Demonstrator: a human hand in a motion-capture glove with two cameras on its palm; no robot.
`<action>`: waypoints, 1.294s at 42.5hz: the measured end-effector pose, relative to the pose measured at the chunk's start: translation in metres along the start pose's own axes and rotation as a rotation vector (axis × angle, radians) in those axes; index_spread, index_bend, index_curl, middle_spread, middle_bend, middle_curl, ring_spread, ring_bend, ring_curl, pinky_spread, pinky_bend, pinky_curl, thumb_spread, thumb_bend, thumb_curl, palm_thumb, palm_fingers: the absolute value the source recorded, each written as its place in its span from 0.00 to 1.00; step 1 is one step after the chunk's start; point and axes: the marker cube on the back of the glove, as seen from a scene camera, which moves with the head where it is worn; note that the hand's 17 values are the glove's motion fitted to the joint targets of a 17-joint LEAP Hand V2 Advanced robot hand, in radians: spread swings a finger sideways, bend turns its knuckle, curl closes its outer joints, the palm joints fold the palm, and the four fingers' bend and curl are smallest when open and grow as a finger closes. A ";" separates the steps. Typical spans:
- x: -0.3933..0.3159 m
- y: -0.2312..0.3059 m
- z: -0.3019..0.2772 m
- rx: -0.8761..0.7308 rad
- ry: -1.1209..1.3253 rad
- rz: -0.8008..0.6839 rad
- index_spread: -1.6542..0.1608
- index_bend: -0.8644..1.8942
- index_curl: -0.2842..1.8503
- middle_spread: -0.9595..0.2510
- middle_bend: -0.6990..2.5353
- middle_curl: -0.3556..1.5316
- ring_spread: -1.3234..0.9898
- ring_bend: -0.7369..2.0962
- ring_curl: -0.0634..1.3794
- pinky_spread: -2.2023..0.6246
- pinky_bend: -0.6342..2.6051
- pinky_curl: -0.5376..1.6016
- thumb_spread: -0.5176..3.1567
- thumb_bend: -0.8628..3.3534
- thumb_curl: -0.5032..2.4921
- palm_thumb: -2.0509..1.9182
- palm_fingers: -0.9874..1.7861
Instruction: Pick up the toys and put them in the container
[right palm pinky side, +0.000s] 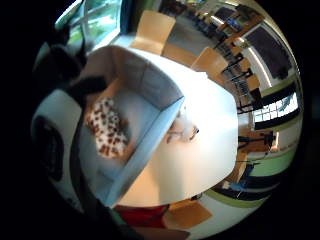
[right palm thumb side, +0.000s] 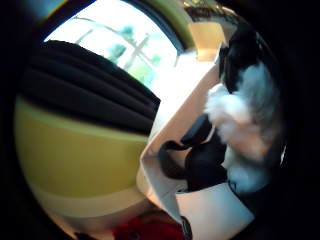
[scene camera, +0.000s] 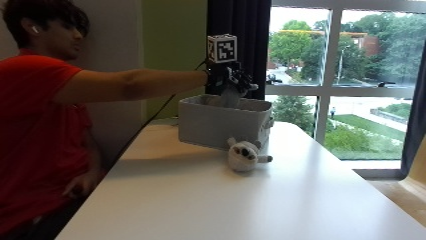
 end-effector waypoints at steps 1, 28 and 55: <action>0.000 0.001 0.001 -0.024 -0.008 -0.006 0.68 0.46 0.74 0.49 0.34 0.54 0.41 0.65 0.39 0.63 0.54 0.47 0.30 0.21 0.60 0.61 0.57; 0.193 0.085 -0.008 0.019 0.141 0.088 0.63 0.41 0.53 0.68 0.26 0.43 0.54 0.38 0.21 0.78 0.48 0.41 0.47 0.19 0.39 0.50 0.34; 0.272 0.094 0.096 -0.211 0.124 0.371 0.70 0.35 0.36 0.71 0.26 0.38 0.54 0.36 0.23 0.79 0.48 0.41 0.45 0.19 0.30 0.51 0.30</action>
